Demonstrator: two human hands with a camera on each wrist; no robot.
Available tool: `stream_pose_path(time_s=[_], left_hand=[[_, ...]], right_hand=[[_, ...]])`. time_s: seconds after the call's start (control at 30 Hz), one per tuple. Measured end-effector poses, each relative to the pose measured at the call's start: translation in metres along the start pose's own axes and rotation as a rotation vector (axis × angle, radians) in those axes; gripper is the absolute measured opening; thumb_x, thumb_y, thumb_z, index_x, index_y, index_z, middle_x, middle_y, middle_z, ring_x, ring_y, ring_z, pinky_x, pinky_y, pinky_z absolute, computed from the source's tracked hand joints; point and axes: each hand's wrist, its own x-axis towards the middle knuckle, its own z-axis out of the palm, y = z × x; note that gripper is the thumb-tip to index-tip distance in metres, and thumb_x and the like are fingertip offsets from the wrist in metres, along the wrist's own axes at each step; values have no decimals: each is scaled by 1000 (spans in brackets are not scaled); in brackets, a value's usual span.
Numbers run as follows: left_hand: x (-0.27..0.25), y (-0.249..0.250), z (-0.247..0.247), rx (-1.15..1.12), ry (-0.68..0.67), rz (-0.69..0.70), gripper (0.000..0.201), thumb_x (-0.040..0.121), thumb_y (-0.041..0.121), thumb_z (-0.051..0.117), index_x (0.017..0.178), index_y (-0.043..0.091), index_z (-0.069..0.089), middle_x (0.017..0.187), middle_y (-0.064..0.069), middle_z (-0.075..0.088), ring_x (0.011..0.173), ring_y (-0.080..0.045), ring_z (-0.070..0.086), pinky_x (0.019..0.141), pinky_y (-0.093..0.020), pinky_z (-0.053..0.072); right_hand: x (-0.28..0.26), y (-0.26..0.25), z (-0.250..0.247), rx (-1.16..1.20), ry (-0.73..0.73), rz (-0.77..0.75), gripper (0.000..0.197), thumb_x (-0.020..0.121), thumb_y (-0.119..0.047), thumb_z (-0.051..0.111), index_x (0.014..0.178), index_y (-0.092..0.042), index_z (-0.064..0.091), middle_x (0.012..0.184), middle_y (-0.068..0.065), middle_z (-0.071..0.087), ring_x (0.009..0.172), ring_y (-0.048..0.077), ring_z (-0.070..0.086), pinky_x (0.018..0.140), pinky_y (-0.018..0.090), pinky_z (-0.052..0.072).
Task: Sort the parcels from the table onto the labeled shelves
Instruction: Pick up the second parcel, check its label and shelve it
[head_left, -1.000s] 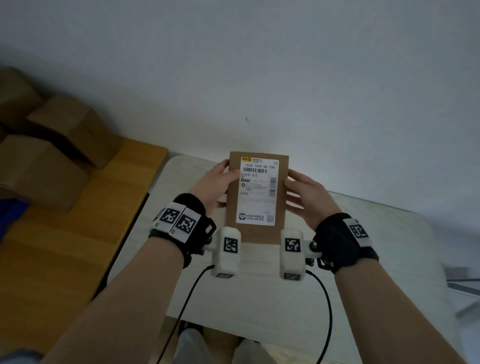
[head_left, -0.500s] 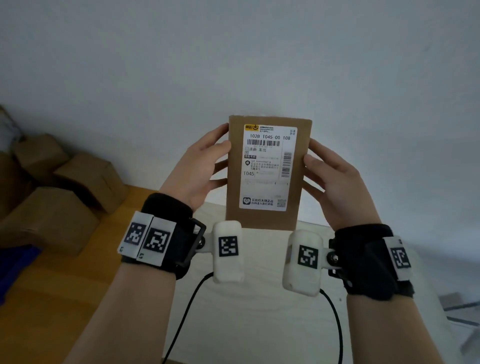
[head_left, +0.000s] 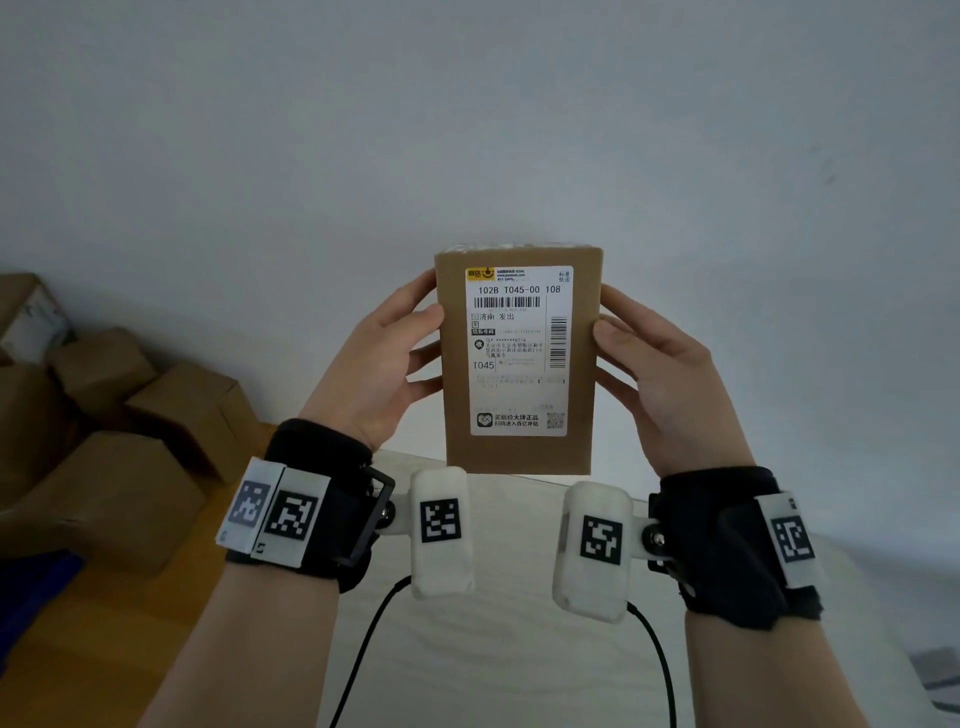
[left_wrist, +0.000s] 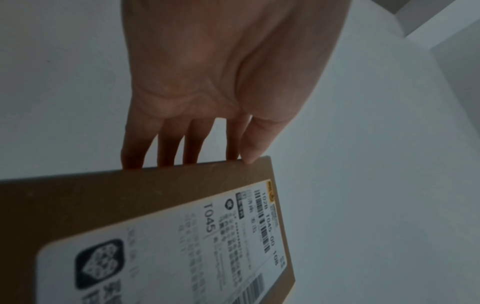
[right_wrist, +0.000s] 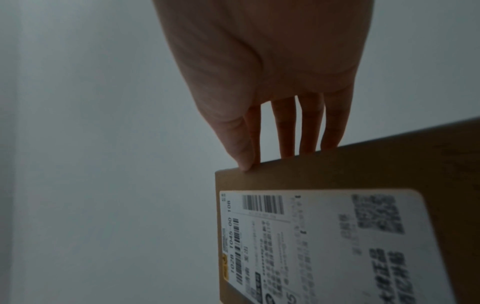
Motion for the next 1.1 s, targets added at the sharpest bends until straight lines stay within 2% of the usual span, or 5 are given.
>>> stream_pose_path(time_s=[0.53,0.87,1.03,1.1], left_hand=[[13,-3,-10,-11,-1,-7,40,100,19,44,135,36,55,97,7,70,101,-20,61,95,-45,47],[18,-2,-13,-19,-5,-3,39,100,19,44,132,37,56,96,7,70,100,-19,62,93,-43,48],[21,-1,-13,-15,-17,-9,40,99,20,45,134,37,55,95,9,70,100,-18,61,90,-41,49],[23,1,-12,-3,-26,-12,40,100,21,45,135,38,54,97,10,69,101,-18,61,88,-39,49]], right_hand=[[12,5,10,15,12,14,39,92,-10,57,128,-21,62,117,0,73,115,17,65,98,33,50],[15,5,12,-1,12,19,40,91,-10,57,130,-21,61,119,1,72,116,17,64,103,38,47],[17,3,12,-15,19,45,38,91,-14,58,127,-26,63,120,-3,71,120,16,60,108,46,40],[18,2,13,-13,11,61,39,92,-14,56,128,-28,62,121,-4,70,121,14,59,108,45,40]])
